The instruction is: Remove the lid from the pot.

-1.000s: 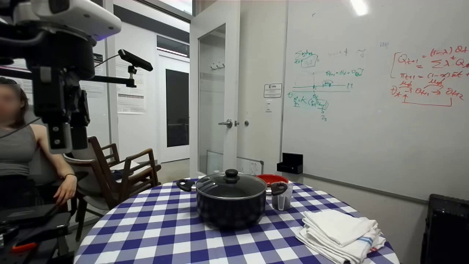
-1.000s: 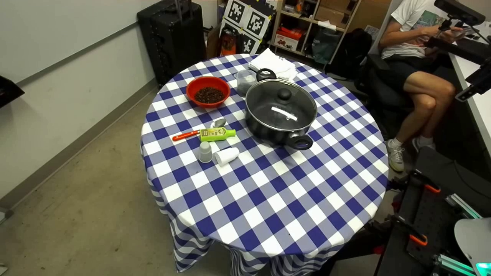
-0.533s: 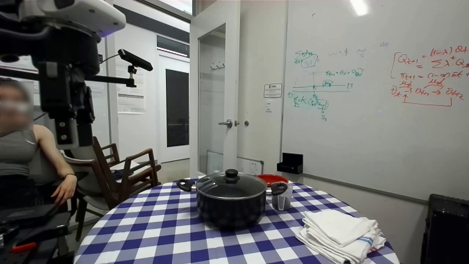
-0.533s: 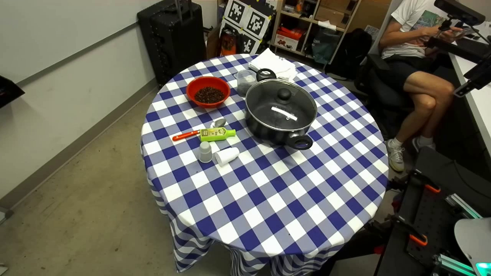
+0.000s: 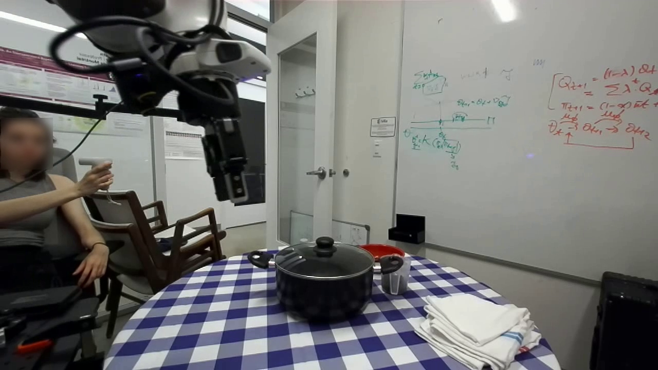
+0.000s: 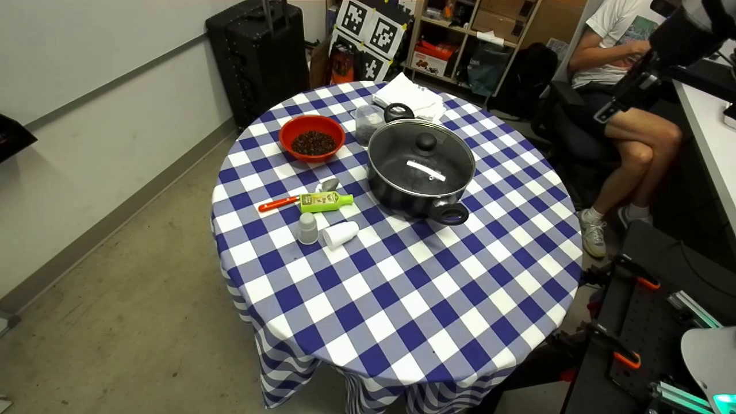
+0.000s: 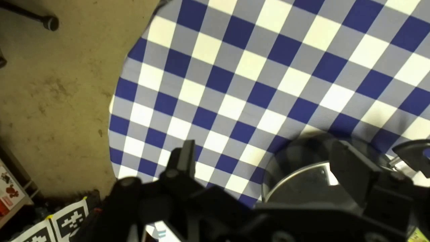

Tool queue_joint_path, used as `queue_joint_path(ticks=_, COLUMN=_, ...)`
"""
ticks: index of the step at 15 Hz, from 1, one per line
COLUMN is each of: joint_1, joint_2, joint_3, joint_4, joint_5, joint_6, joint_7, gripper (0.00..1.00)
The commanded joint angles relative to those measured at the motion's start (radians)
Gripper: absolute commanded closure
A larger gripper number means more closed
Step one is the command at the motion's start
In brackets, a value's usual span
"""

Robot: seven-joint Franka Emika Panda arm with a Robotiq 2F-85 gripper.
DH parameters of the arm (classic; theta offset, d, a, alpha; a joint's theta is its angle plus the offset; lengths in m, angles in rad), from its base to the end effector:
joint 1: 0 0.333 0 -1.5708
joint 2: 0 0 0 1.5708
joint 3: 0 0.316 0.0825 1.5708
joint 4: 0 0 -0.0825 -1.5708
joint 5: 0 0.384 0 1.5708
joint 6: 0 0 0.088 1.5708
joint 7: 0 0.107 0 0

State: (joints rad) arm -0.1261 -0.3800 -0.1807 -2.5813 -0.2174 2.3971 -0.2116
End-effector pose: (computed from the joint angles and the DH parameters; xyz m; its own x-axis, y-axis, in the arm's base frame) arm 0.4057 -0.1298 0.4070 0.9850 0.0677 0.1585 0.0447 -0.9885 0.1445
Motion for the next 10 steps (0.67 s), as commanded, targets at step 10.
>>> queue_joint_path(ticks=10, joint_1=0.093, joint_2=0.483, joint_3=0.134, joint_4=0.503, joint_5=0.047, joint_6=-0.019, joint_7=-0.028, gripper=0.00)
